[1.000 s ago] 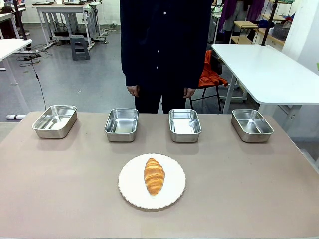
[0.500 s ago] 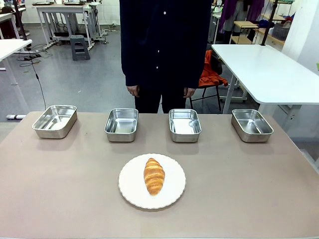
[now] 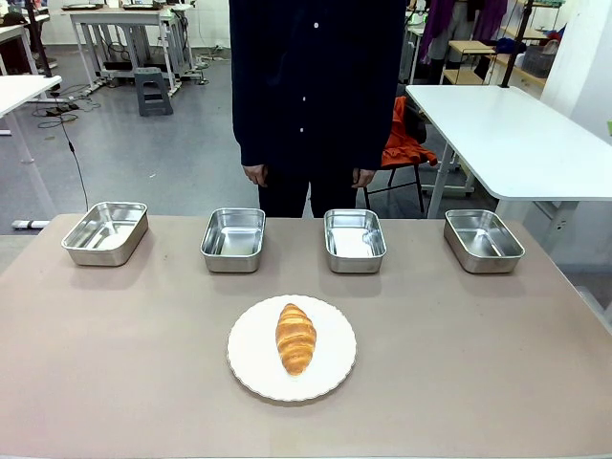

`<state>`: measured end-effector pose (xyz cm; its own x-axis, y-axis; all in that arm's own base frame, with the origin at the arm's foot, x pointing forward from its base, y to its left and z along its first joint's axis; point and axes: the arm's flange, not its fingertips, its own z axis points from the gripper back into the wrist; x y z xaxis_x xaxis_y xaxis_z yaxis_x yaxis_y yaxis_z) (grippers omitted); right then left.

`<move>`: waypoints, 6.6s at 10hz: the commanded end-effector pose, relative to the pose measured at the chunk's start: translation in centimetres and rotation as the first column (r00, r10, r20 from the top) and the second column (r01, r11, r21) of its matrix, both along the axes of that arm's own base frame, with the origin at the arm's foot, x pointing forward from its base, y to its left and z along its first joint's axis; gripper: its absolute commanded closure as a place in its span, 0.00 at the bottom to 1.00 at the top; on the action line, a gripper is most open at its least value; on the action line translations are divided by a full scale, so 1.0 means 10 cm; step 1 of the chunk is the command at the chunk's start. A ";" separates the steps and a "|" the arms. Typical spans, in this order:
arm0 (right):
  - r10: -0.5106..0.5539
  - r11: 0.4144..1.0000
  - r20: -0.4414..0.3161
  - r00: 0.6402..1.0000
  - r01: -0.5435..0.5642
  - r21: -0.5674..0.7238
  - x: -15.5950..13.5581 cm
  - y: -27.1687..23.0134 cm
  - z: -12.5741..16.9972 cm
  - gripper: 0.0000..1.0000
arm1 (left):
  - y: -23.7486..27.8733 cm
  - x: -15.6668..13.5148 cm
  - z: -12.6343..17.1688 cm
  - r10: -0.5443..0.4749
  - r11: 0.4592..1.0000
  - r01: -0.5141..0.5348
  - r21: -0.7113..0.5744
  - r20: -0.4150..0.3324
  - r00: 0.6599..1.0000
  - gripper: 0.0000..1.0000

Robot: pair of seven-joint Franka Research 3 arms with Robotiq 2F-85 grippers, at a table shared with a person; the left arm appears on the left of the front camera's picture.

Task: Place the bread in the container.
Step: Place the Butter Roll into the Airtight Container indicated by the human.

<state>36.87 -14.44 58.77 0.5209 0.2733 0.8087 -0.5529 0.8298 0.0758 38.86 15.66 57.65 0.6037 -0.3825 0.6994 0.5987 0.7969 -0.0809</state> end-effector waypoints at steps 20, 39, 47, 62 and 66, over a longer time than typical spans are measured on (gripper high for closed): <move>0.003 1.000 0.006 1.000 -0.003 0.004 0.00 0.00 0.00 0.00 | 0.00 0.00 0.01 0.008 1.000 -0.008 -0.002 0.000 1.000 0.00; 0.003 1.000 0.006 1.000 -0.003 0.004 0.00 0.00 0.00 0.00 | 0.00 0.00 0.01 0.008 1.000 -0.008 -0.002 0.000 1.000 0.00; 0.003 1.000 0.006 1.000 -0.003 0.004 0.00 0.00 0.00 0.00 | 0.00 0.00 0.01 0.008 1.000 -0.008 -0.002 0.000 1.000 0.00; -0.111 0.993 -0.142 0.984 0.102 -0.064 0.00 1.23 0.66 0.00 | 0.00 0.00 0.01 0.008 1.000 -0.008 -0.002 0.000 1.000 0.00; -0.177 0.966 -0.335 0.925 0.098 -0.239 -0.31 2.85 0.40 0.00 | 0.00 0.00 0.01 0.008 1.000 -0.008 -0.002 0.000 1.000 0.00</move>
<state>34.96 12.71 62.25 0.7765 0.3072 0.5502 -0.3993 0.9153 0.0524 38.89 15.64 57.67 0.6023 -0.3826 0.7006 0.6001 0.7958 -0.0814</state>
